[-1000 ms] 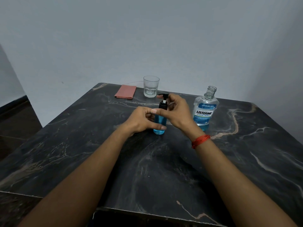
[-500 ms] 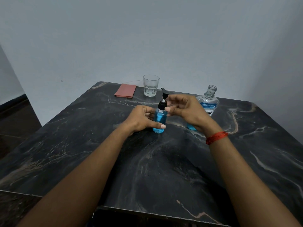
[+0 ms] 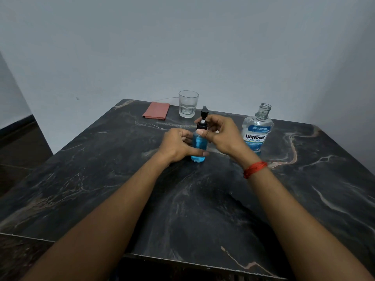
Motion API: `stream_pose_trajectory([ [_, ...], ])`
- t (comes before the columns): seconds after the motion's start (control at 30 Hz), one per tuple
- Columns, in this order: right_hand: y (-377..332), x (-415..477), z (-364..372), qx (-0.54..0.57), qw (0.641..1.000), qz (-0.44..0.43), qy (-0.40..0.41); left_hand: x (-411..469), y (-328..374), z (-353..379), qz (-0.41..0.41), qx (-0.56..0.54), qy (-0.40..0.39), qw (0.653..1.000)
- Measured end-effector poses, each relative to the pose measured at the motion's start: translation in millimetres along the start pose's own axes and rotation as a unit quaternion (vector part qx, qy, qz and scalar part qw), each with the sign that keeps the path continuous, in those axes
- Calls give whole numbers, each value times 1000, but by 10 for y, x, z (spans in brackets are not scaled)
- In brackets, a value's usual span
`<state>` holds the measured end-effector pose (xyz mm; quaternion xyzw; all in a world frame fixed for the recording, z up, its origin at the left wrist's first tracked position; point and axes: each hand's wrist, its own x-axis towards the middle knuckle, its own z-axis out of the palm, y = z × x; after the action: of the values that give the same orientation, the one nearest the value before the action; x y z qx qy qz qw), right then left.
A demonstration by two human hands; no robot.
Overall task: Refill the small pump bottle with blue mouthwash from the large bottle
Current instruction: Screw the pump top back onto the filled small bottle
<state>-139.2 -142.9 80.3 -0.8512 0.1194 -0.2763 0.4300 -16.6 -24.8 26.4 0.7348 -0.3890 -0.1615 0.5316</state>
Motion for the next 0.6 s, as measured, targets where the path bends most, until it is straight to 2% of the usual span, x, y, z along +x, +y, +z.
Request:
stream_pose_trajectory([
  [0.17, 63, 24, 152, -13, 993, 62, 102, -15, 40, 45, -9, 17, 33, 999],
  [0.37, 23, 7, 297, -53, 980, 70, 180, -40, 99, 56, -20, 36, 43, 998],
  [0.47, 2, -30, 276, -76, 980, 46, 176, -42, 97, 48, -22, 48, 47, 997],
  [0.6, 18, -66, 152, -90, 989, 25, 117, -40, 81, 47, -4, 71, 68, 995],
])
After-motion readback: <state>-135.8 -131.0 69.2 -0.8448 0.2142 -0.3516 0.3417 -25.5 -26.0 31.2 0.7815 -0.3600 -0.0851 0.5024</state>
